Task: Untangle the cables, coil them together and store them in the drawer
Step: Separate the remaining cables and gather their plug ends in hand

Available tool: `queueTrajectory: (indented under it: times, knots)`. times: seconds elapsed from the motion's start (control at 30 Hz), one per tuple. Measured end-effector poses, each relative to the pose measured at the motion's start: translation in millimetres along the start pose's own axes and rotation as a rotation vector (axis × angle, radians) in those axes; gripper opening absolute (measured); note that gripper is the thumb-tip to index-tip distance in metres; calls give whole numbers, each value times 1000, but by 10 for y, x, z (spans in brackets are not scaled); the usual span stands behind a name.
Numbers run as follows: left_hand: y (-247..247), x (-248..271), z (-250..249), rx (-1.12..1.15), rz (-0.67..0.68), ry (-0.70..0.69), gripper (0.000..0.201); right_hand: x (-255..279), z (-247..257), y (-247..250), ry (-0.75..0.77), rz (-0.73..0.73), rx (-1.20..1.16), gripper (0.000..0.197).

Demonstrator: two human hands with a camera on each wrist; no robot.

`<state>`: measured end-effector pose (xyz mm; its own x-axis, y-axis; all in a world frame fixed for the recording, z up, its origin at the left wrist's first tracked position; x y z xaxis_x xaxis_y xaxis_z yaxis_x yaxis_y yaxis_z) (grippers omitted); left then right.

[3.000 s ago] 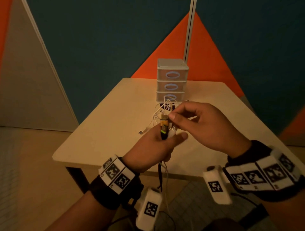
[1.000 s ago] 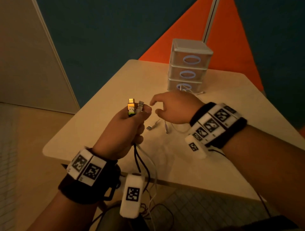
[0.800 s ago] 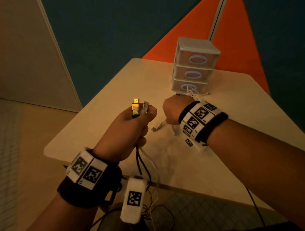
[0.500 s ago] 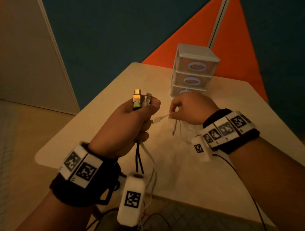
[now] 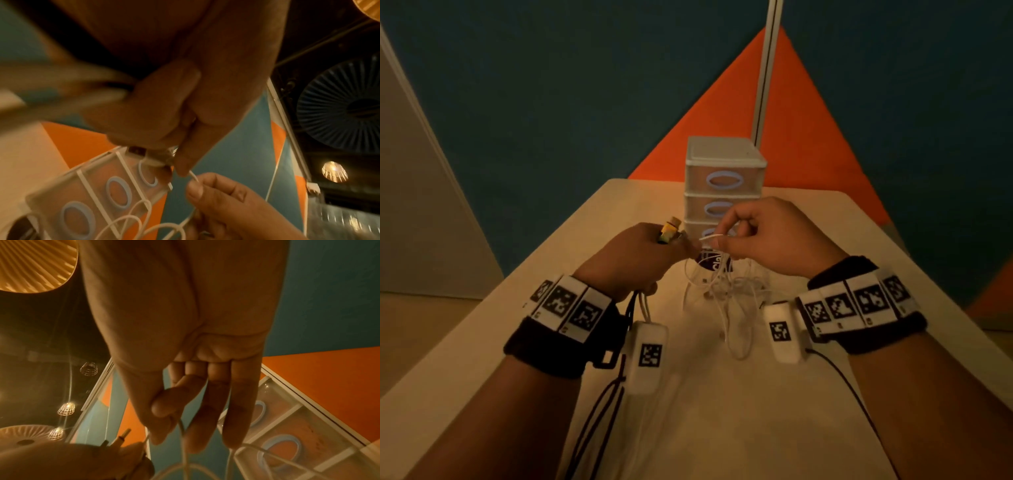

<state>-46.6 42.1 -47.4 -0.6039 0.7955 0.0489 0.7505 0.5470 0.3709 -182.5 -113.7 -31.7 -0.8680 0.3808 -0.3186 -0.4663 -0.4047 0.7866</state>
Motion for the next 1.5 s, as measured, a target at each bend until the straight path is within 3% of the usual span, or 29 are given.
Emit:
queueTrajectory:
  times: [0.2,0.4,0.67,0.77,0.93,1.0,1.1,1.37,1.5]
  knots:
    - [-27,-213,83,307,15,-162,36,-33,-374,42,-67,154,58,13]
    - [-73,-210,88,337,-65,-234,28,-60,-400,-118,-58,379,34,11]
    - [-148,-127,124,68,-240,-354,27,-95,-316,165,63,276,-52,30]
    - [-187,-97,105,-73,-299,-429,27,-93,-220,152,88,277,-83,15]
    - [-257,-34,101,-171,-333,-511,27,-101,-167,219,29,35,-230,13]
    - [-261,-31,106,-212,-344,-481,33,-116,-167,248,17,-43,-300,9]
    - [-257,-72,137,-302,-297,-369,48,-132,-170,251,5,-76,-349,5]
    - [-313,-6,156,-504,-114,-457,11,-121,-114,225,-45,-79,-442,7]
    - [-350,13,132,-425,-88,-422,48,-125,-112,185,-41,-103,-444,4]
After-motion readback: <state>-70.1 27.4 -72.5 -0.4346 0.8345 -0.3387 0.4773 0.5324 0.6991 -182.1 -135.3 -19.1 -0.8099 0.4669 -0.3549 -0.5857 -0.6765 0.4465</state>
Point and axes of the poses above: each hand's wrist, its own x-axis away from the middle knuckle, its own y-axis out of the back of the hand, z = x × y, the point moved 1 cm from there along -x, towards the middle knuckle, and after that the axes turned 6 degrees about x, right-handed, at the moved point
